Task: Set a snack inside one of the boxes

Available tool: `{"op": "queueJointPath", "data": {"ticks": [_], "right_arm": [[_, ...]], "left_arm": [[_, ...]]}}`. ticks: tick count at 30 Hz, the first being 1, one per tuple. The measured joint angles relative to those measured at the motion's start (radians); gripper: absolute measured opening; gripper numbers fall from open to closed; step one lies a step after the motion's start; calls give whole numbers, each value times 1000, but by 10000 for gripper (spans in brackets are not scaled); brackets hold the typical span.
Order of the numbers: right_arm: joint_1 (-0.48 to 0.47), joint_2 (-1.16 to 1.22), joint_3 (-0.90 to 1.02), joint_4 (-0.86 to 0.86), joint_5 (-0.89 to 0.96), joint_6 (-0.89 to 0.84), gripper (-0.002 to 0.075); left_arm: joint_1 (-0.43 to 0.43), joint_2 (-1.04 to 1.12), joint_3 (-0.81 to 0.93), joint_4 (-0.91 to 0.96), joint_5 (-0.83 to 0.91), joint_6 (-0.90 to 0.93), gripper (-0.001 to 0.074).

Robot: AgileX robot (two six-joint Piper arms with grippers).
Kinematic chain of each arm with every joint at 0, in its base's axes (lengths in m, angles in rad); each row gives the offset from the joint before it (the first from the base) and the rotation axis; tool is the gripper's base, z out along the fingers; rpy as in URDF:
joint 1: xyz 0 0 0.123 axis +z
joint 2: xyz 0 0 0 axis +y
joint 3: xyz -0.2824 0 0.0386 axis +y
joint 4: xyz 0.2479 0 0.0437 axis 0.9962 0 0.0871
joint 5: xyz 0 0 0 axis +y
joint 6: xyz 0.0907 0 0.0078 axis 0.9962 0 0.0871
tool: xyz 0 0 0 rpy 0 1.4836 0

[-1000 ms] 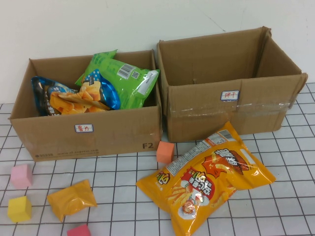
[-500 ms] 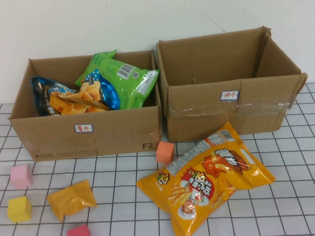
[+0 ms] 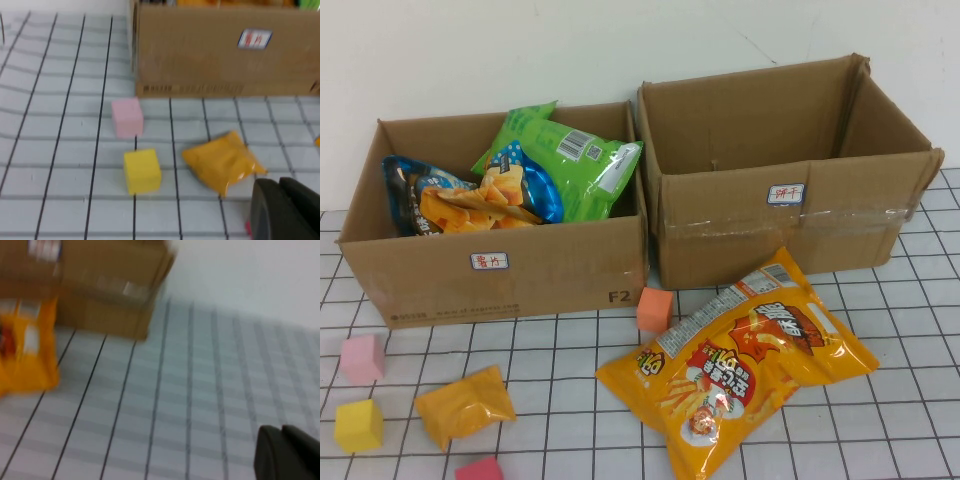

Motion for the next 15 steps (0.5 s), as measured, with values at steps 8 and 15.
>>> {"op": "queueJointPath", "data": {"ticks": [8,15], "right_arm": [[0,232,-5,244,110,-251,1],[0,329,-5,410,110,-432,1]], "left_arm": [[0,221,10,-35,63,5,-1],[0,525,-149,-69,66,70,-1]]}}
